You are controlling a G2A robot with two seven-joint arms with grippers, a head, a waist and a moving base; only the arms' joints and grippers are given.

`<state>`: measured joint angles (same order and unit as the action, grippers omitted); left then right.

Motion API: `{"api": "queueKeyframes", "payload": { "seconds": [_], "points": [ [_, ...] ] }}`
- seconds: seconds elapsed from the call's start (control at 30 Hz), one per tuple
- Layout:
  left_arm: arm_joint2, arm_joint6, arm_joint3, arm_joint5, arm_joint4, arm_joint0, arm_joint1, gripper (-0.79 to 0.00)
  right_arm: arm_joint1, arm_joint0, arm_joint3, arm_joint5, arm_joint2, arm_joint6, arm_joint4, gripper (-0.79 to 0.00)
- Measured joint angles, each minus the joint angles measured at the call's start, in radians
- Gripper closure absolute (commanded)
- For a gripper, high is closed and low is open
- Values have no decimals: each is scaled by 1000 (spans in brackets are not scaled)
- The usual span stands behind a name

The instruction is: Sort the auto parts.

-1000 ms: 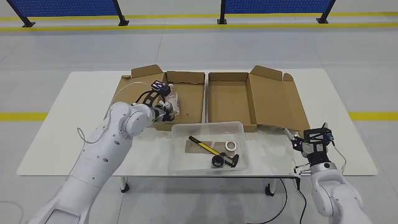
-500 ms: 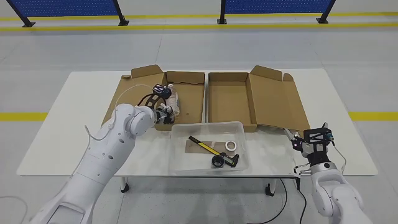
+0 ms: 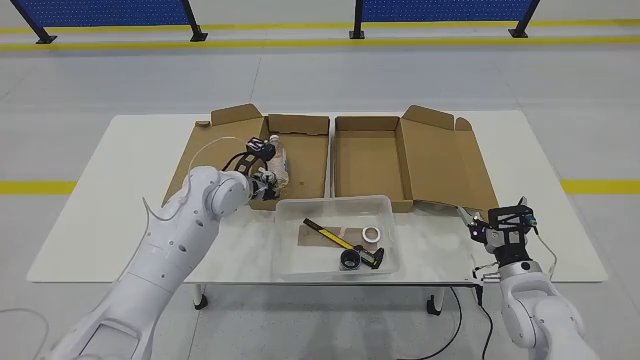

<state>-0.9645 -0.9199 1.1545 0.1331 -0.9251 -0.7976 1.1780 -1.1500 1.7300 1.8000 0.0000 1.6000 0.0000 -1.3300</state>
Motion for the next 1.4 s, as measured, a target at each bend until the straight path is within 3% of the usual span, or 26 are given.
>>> {"api": "queueKeyframes", "payload": {
  "seconds": [0.17, 0.23, 0.3, 0.6, 0.8, 0.97, 1.17, 1.4],
  "points": [
    [3, -1, -10, 2, -1, 6, 4, -397, 0, 0, 0, 0, 0, 0, 0, -785],
    [3, 2, -11, 2, -3, 7, 5, -665, 0, 0, 0, 0, 0, 0, 0, -785],
    [2, 4, -9, -1, -8, 9, 5, -785, 0, 0, 0, 0, 0, 0, 0, -785],
    [-28, -6, 79, -20, -44, 6, -2, -785, 0, 0, 0, 0, 0, 0, 0, -785],
    [-77, -45, 236, -14, -52, -10, -15, -785, 0, 0, 0, 0, 0, 0, 0, -785],
    [-93, -132, 401, 57, -5, -33, -23, -785, 0, 0, 0, 0, 0, 0, 0, -785],
    [-39, -236, 520, 170, 124, -53, -19, -785, 0, 0, 0, 0, 0, 0, 0, -785],
    [72, -277, 529, 225, 204, -65, -3, -785, 0, 0, 0, 0, 0, 0, 0, -785]
  ]
}}
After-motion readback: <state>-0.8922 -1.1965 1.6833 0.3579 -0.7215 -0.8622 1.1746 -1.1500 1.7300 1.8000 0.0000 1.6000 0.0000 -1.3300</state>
